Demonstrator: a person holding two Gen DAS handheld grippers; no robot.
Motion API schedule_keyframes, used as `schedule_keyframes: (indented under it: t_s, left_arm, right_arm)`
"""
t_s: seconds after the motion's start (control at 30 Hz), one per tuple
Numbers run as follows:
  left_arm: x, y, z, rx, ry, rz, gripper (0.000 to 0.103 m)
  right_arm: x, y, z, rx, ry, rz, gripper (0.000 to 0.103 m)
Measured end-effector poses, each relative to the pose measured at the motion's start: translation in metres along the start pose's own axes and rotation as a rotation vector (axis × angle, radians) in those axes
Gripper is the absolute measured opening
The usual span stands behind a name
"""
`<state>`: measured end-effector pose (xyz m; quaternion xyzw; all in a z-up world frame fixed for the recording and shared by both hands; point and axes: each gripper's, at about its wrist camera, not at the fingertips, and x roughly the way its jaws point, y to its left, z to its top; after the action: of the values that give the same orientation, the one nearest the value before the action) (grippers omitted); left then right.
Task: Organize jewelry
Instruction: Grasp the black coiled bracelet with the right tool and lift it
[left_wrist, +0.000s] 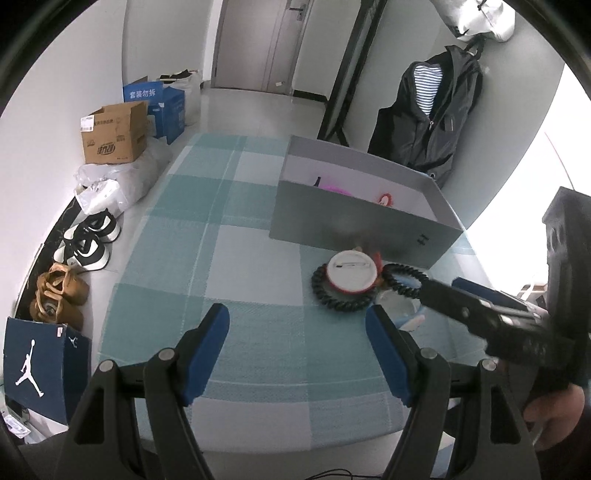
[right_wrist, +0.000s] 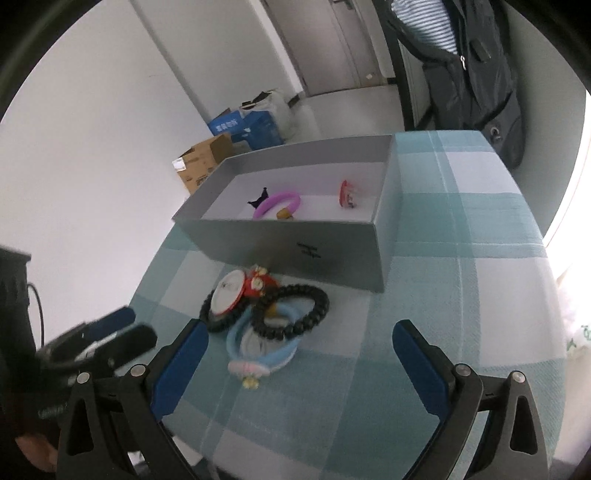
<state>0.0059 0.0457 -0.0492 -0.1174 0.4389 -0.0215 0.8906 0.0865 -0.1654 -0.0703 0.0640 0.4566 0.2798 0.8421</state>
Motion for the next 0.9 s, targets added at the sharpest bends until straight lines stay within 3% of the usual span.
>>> schedule_keyframes:
  t_s: [0.13,0.27,0.3,0.53,0.9]
  left_arm:
    - [0.001,0.001,0.003,-0.019,-0.001,-0.015,0.073]
    - [0.002,0.001,0.005,-0.028,-0.001,-0.018,0.077]
    - [0.003,0.002,0.006,-0.031,0.000,-0.018,0.081]
    - [0.007,0.007,0.009,-0.060,0.005,-0.028,0.081]
    - [0.017,-0.001,0.016,-0.038,0.041,-0.039,0.081]
  right_arm:
    - [0.012,0.005,0.009,0.002,0.022,-0.003,0.085]
    - [0.022,0.015,0.011,-0.040,0.035,-0.022,0.079]
    - [0.024,0.017,0.012,-0.050,0.038,-0.021,0.075]
    - [0.027,0.023,0.011,-0.109,0.049,-0.063,0.050]
    - [0.016,0.012,0.006,-0.089,0.048,-0.003,0.044]
